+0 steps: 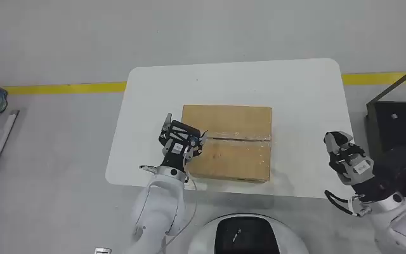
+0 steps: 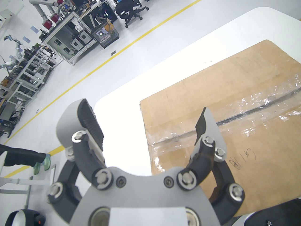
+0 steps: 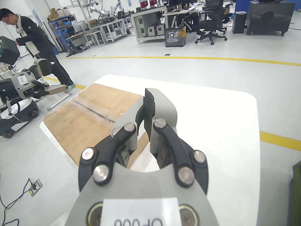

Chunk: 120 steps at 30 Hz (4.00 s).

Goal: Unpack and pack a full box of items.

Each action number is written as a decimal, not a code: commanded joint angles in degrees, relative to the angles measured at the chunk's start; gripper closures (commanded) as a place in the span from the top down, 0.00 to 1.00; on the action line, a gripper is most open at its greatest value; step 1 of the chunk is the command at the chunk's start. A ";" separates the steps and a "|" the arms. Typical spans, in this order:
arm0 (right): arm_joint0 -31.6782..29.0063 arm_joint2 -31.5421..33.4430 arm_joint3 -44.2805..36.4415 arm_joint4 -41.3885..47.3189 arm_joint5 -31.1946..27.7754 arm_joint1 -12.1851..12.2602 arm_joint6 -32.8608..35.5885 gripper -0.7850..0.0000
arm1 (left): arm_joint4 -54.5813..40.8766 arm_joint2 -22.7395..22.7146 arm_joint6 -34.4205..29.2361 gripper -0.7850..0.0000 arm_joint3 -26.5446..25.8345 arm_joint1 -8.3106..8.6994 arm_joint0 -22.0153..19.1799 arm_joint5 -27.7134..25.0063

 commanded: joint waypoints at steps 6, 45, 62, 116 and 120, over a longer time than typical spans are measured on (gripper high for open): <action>0.00 0.00 0.00 0.00 0.00 0.00 0.00 0.00 | 0.00 0.00 0.00 1.00 0.00 0.00 0.00 0.00; 17.29 -16.48 20.69 -3.51 -2.07 -0.96 6.13 0.00 | 0.00 0.00 0.00 1.00 0.00 0.00 0.00 0.00; 24.50 -22.90 25.60 -5.28 -2.92 -1.60 7.83 0.00 | 0.00 0.00 0.00 1.00 0.00 0.00 0.00 0.00; 4.73 -4.13 15.39 -5.02 -0.34 -0.25 2.78 0.00 | 2.09 21.20 -7.72 1.00 18.11 -5.28 -17.39 -12.12; 4.88 -4.12 15.32 -4.51 -0.02 -0.30 3.27 0.00 | 1.90 21.61 -9.56 0.91 19.11 -5.87 -18.57 -12.39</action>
